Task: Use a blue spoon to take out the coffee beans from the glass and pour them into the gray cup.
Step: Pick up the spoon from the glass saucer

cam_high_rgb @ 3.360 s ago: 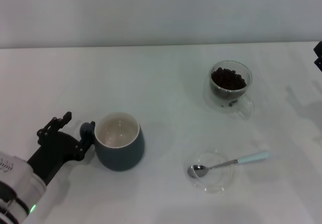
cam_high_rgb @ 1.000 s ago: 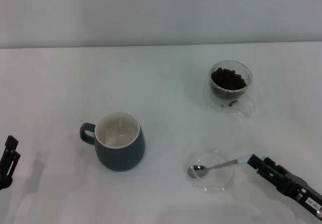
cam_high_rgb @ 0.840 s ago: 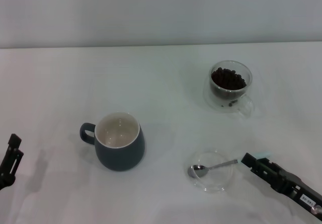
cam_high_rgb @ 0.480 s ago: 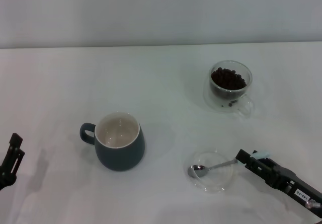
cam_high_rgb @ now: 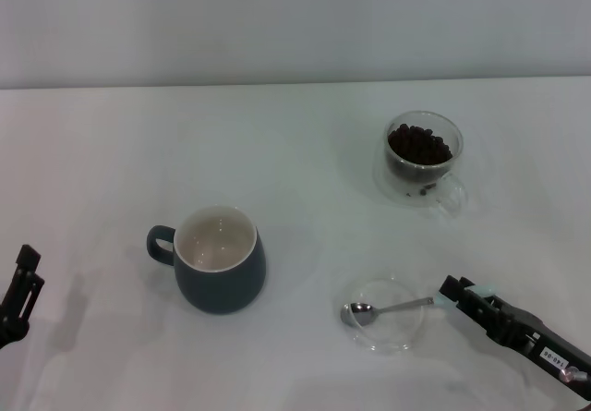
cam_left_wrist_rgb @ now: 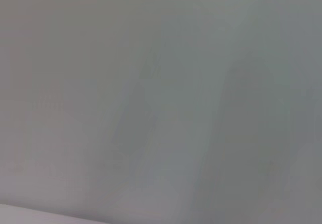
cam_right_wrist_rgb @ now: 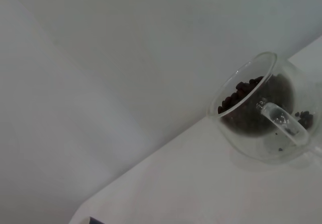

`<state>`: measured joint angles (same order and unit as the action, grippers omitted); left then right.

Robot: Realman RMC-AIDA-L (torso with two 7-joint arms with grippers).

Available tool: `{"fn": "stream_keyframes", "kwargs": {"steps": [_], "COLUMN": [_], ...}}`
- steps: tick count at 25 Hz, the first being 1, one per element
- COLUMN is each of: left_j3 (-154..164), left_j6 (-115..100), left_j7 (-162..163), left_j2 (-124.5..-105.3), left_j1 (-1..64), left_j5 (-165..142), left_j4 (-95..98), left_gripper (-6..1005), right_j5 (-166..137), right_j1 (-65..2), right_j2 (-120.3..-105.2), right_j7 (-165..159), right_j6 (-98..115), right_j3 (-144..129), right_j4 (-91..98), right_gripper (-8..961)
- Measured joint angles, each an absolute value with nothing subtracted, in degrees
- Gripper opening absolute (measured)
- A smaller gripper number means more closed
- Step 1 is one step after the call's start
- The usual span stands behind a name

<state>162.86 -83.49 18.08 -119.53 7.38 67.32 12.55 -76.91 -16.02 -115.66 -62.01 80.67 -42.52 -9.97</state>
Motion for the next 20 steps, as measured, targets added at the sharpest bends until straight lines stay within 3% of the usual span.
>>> {"fn": "stream_keyframes", "kwargs": {"steps": [9,20], "left_j3": [162.86,162.86], "left_j6": [-83.49,-83.50], "left_j7": [18.26,18.29], "left_j2": [-119.53,-119.44], "left_j1": [7.38,7.04], "left_j5": [67.32,67.32], "left_j4": [12.47,12.38], "left_gripper": [700,701], "right_j5": [-76.93,-76.77], "right_j1": [-16.25,-15.24], "right_j2": [-115.64,-114.67], "right_j7": [-64.65,-66.10], "right_j6": [80.32,86.54], "right_j3": [-42.92,-43.00], "right_j4": [-9.64,-3.93], "right_gripper": [195,173]}}
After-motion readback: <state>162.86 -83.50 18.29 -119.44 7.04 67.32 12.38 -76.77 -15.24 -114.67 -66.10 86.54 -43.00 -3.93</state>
